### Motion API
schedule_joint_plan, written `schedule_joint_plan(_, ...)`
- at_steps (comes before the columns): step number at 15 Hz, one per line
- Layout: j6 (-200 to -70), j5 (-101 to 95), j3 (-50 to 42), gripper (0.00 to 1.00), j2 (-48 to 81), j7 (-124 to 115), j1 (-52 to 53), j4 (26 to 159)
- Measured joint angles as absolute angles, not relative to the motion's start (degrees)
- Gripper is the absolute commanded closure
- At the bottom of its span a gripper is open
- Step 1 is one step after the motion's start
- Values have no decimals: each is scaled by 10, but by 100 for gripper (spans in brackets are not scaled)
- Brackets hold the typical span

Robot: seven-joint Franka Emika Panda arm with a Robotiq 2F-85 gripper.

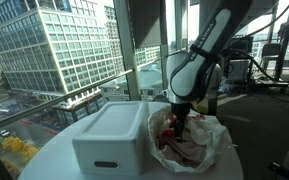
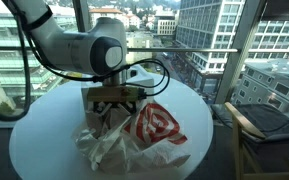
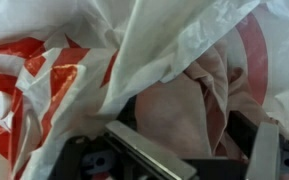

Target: Remove the item from the plastic bag and put them on the white basket

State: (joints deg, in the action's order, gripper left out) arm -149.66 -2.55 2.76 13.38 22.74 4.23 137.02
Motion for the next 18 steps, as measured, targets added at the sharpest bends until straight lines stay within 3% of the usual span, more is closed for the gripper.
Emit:
schedule_joint_plan(1,-1506,-26,33,0,146,228,42,1370)
schedule_joint_plan(2,-1515,-30,36,25,158,228,42,1369)
schedule_joint_plan(3,-1523,-39,36,27,169,227,41,1367)
schedule_joint_plan(12,-1537,-65,33,94,202,223,10,1350)
schedule_joint_plan(14,-1534,-58,36,98,200,219,5,1350)
schedule_joint_plan(18,-1488,-16,59,97,175,220,-7,1348)
